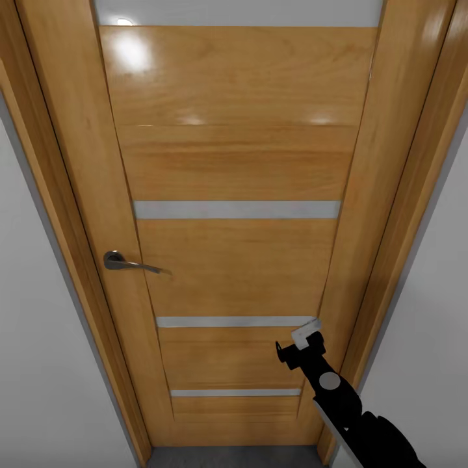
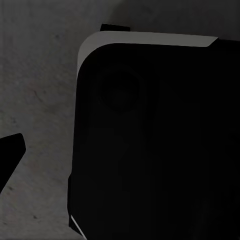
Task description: Move the two storage containers from the living room to the garage. In the garage, place one container on the floor and stack the other container on top of it (either order is fine).
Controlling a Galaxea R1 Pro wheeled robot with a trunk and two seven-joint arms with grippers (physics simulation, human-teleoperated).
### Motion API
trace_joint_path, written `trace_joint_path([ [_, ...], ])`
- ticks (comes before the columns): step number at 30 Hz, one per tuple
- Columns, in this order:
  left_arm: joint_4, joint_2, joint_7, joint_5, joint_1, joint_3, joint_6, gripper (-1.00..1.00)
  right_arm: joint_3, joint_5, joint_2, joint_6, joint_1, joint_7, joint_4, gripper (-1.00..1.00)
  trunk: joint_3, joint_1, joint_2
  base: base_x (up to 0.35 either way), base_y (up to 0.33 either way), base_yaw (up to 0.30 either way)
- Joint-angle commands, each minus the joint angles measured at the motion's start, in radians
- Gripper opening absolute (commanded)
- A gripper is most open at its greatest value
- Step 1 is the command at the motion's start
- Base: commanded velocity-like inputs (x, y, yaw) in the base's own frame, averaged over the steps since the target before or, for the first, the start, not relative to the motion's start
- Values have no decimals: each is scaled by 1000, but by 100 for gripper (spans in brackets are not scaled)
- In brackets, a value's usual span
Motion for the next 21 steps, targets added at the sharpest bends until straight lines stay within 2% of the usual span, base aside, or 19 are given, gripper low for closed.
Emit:
trace_joint_path([
  [1,-1,0,1,10,0,0,0,100,3,-4,0,5,-5,-8,-1,100,-1,0,-1,0,0,0],
  [5,-1,0,1,10,0,0,0,100,4,-3,2,5,-9,-10,-1,100,-1,0,-1,0,0,0],
  [11,-1,-1,1,10,0,0,0,100,5,7,26,5,-30,-10,-1,100,-1,0,-1,0,0,0],
  [15,-1,-1,1,10,0,0,0,100,6,29,48,5,-50,-9,3,100,-1,0,-1,0,0,0],
  [18,-1,-1,1,10,0,0,0,100,7,56,76,5,-53,-9,8,100,-1,0,-1,0,0,0],
  [19,-1,-2,1,10,0,0,-1,100,7,81,91,5,-55,-7,10,100,-1,0,-1,0,0,0],
  [21,-1,-2,1,10,0,0,0,100,7,102,103,5,-61,-5,12,100,-1,0,-1,0,0,0],
])
